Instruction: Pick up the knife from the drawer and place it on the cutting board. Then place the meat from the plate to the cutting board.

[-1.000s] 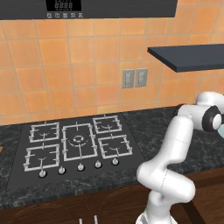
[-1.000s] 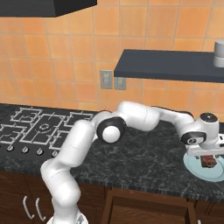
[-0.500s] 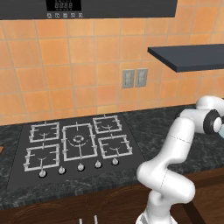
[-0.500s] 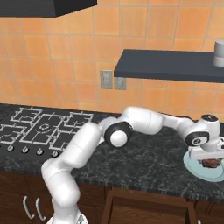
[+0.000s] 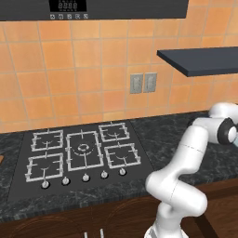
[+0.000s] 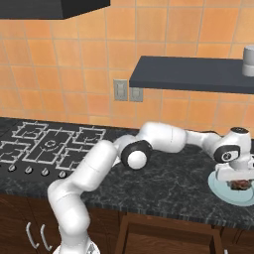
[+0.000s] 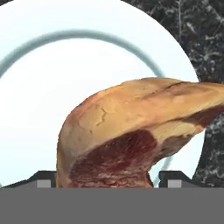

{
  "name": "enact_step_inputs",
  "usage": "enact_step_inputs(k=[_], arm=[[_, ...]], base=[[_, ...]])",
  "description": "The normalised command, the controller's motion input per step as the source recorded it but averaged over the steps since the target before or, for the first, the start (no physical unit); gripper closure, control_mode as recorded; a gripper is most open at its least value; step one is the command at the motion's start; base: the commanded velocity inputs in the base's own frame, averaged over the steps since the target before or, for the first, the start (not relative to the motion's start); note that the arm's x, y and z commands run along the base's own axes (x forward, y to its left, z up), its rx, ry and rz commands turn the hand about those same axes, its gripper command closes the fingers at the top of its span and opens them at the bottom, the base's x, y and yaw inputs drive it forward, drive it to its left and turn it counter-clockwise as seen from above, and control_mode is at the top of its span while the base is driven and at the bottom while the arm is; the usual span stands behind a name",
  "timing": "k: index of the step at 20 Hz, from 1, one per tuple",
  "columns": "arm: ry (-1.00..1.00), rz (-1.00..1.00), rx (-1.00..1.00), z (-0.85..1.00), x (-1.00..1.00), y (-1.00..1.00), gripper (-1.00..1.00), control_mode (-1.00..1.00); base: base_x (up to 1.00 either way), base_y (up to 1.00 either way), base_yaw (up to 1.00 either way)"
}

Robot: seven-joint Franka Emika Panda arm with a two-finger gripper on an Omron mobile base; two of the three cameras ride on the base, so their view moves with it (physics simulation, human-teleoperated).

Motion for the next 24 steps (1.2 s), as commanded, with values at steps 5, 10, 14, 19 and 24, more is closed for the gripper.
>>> enact_step_inputs(k=[5, 10, 14, 19, 24], arm=[[-0.24, 0.09, -0.01, 0.5, -1.0, 0.82, 1.0, -1.0], [-0.17, 0.08, -0.05, 0.38, -0.95, 1.0, 1.0, -1.0], [-0.05, 0.02, -0.06, 0.59, -0.41, 1.0, 1.0, -1.0], [-0.1, -0.07, 0.0, 0.74, -0.29, 1.0, 1.0, -1.0], [-0.02, -0.01, 0.0, 0.02, -0.05, 1.0, 1.0, -1.0]], base=[[0.0, 0.0, 0.0], [0.0, 0.0, 0.0], [0.0, 0.0, 0.0], [0.0, 0.0, 0.0], [0.0, 0.0, 0.0]])
